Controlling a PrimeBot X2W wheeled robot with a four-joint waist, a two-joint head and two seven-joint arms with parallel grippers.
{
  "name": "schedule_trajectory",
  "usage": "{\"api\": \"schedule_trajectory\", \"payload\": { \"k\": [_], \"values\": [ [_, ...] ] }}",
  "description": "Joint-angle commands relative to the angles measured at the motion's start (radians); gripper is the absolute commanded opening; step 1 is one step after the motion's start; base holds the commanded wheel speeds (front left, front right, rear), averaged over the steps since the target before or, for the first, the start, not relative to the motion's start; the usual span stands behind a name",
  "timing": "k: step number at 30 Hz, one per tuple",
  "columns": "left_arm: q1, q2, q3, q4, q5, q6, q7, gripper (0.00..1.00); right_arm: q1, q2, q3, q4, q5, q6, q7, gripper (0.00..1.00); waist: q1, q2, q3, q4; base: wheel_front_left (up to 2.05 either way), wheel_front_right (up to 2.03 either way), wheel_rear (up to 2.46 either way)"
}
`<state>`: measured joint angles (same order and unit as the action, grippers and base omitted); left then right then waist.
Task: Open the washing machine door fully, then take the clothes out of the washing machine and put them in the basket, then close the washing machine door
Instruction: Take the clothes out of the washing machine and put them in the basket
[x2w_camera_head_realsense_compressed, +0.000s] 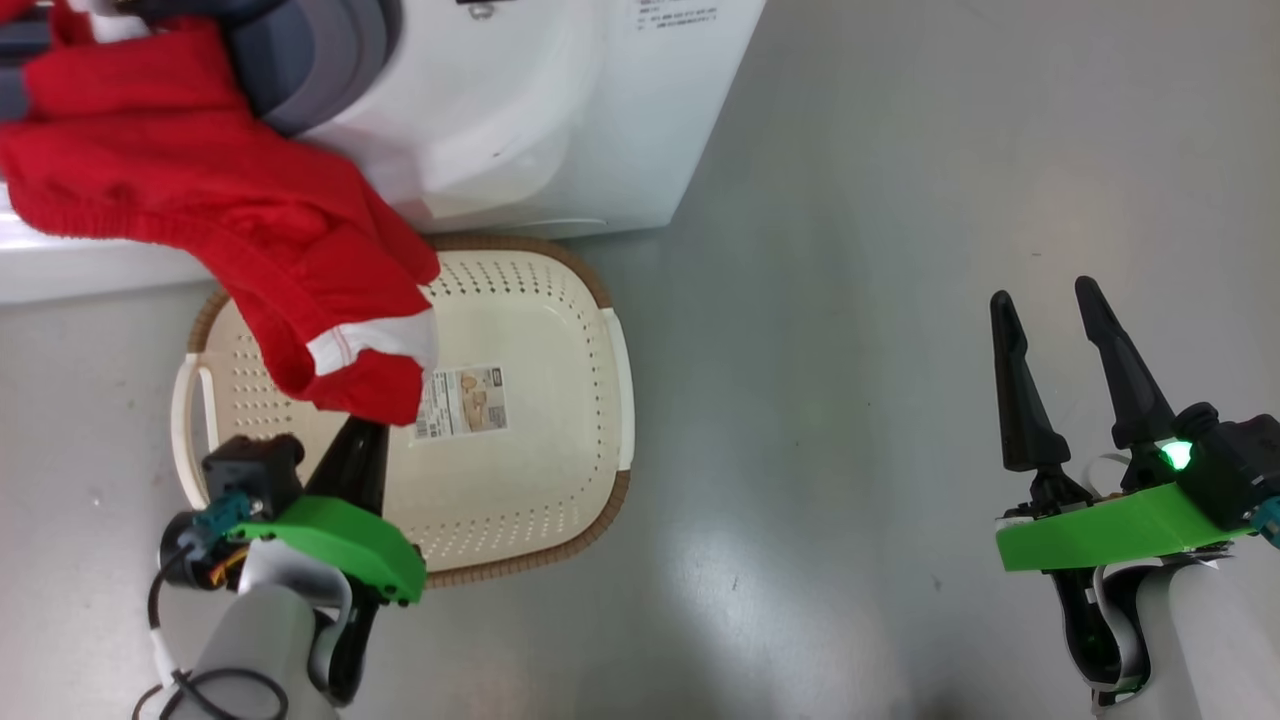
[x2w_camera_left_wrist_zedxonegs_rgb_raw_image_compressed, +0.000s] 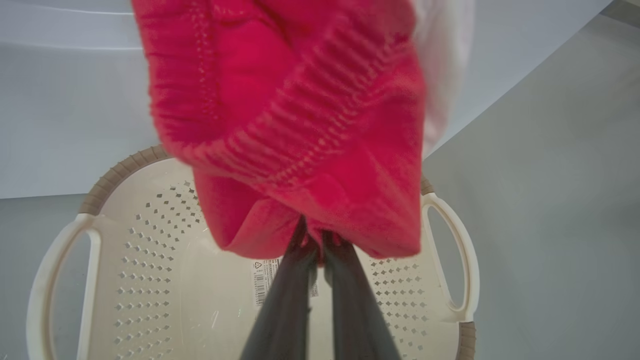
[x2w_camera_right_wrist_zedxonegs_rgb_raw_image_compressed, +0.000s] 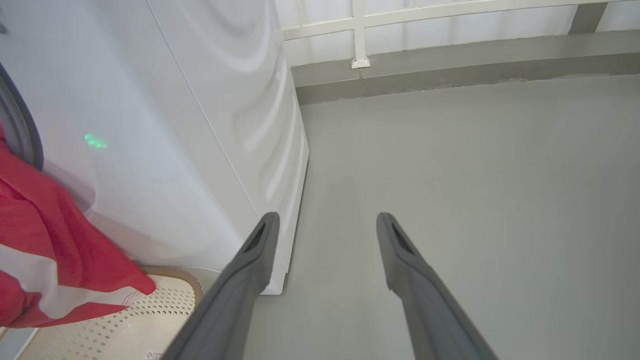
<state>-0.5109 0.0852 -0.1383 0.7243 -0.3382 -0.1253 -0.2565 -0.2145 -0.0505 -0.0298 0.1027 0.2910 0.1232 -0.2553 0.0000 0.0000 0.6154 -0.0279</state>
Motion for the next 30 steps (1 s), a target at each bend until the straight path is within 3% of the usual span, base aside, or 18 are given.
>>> {"api": "schedule_trajectory", "payload": {
  "k": [1,7,8,10,11,30],
  "values": [
    [-0.004,0.034,0.018,-0.005,-0.010,-0.005,-0.005,0.00,-0.004,0.000,0.017,-0.026,0.002,0.008,-0.006,1.00,0.0000,0.0000,0.013,0.000,0.00,0.00,0.00],
    [-0.039,0.046,-0.016,0.031,-0.037,-0.005,-0.005,0.00,-0.012,0.000,0.020,-0.030,0.002,0.008,-0.006,1.00,0.0000,0.0000,0.035,-0.003,0.00,0.00,0.00],
    [-0.043,0.047,-0.017,0.034,-0.038,-0.005,-0.005,0.27,-0.013,0.000,0.021,-0.030,0.002,0.008,-0.006,1.00,0.0000,0.0000,0.037,-0.003,0.00,0.00,0.00],
    [-0.053,0.054,-0.008,0.031,-0.037,-0.005,-0.005,0.96,-0.015,0.000,0.019,-0.030,0.003,0.008,-0.006,1.00,0.0000,0.0000,0.041,-0.004,0.00,0.00,0.00],
    [-0.054,0.055,-0.005,0.029,-0.036,-0.005,-0.005,1.00,-0.016,0.000,0.018,-0.030,0.004,0.008,-0.006,1.00,0.0000,0.0000,0.041,-0.004,0.00,0.00,0.00],
    [0.003,0.031,0.050,-0.050,-0.039,-0.005,-0.005,1.00,-0.008,0.000,0.015,-0.009,-0.001,0.008,-0.006,1.00,0.0000,0.0000,-0.035,0.022,0.00,0.00,0.00]
  ]
}}
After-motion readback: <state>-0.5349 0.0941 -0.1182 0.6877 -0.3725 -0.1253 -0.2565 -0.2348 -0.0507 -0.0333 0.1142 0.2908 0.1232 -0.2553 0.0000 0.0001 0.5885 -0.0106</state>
